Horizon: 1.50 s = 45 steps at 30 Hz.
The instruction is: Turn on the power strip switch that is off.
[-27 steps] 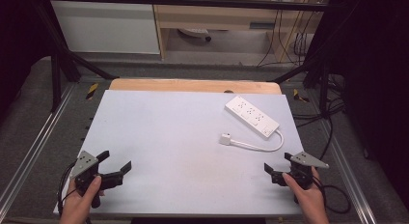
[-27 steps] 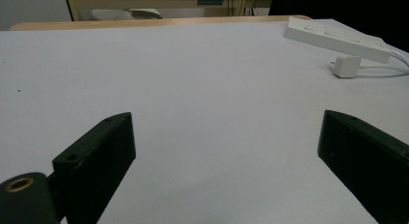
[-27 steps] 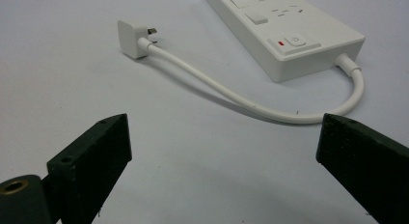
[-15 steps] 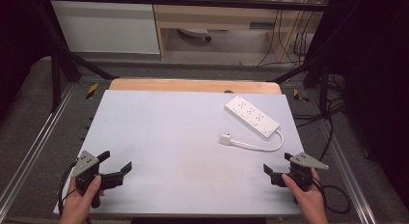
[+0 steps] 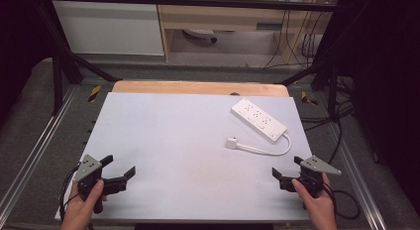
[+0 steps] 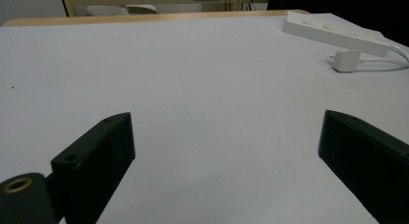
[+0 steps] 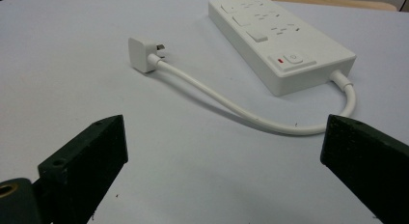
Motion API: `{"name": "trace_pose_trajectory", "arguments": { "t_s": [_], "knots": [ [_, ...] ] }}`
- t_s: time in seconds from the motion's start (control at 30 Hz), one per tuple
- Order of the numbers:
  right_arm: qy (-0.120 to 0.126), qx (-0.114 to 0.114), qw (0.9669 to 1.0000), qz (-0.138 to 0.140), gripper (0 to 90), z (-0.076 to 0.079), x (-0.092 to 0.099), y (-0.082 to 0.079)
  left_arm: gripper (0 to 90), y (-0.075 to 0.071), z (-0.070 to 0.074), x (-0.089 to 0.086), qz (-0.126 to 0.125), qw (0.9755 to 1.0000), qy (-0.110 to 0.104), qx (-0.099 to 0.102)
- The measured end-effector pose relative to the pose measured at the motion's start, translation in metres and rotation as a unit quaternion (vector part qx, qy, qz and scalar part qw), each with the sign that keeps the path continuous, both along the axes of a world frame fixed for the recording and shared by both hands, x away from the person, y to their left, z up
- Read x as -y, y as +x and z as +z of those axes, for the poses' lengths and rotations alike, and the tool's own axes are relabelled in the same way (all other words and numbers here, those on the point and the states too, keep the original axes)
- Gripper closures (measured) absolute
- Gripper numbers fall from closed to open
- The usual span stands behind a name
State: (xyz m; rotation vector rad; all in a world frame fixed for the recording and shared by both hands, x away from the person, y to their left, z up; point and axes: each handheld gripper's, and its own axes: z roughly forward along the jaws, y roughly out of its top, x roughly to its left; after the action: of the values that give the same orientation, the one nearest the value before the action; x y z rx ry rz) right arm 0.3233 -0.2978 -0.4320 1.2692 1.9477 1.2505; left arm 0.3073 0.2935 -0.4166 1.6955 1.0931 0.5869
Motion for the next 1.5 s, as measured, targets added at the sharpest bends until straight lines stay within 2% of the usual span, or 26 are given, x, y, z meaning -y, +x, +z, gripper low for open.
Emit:
{"name": "trace_pose_trajectory", "arguments": {
  "t_s": [0.27,0.33,0.5,0.63,0.73,1.07,1.27,1.5],
  "knots": [
    [0.021,0.004,0.9998,0.007,2.5,0.009,-0.004,-0.003,5.9,0.002,-0.001,0.002,-0.002,1.0,0.0,-0.004],
    [0.025,0.01,0.9996,0.008,2.4,0.013,-0.006,-0.005,6.1,0.007,0.002,0.001,-0.008,0.9998,-0.019,0.0],
    [0.03,0.016,0.9994,0.009,2.4,0.019,-0.01,-0.006,6.5,0.015,0.003,0.002,-0.012,0.9999,-0.003,0.008],
    [0.022,0.019,0.9995,0.008,2.5,0.025,-0.013,-0.006,6.3,0.019,-0.001,0.0,-0.015,0.9999,0.003,0.004],
    [0.023,0.021,0.9995,0.009,2.8,0.028,-0.015,-0.003,6.4,0.021,-0.003,-0.004,-0.008,1.0,-0.002,0.002],
    [0.018,0.025,0.9995,0.012,4.8,0.033,-0.017,0.006,6.4,0.02,-0.006,-0.001,-0.012,0.9999,0.01,-0.001],
    [0.011,0.013,0.9996,0.024,4.6,0.038,-0.02,0.013,6.4,0.021,-0.005,-0.002,-0.014,0.9999,0.006,0.001],
    [0.017,0.006,0.9995,0.025,4.7,0.044,-0.019,0.02,6.4,0.022,-0.003,-0.001,-0.02,0.9998,0.007,0.006]
  ]
}}
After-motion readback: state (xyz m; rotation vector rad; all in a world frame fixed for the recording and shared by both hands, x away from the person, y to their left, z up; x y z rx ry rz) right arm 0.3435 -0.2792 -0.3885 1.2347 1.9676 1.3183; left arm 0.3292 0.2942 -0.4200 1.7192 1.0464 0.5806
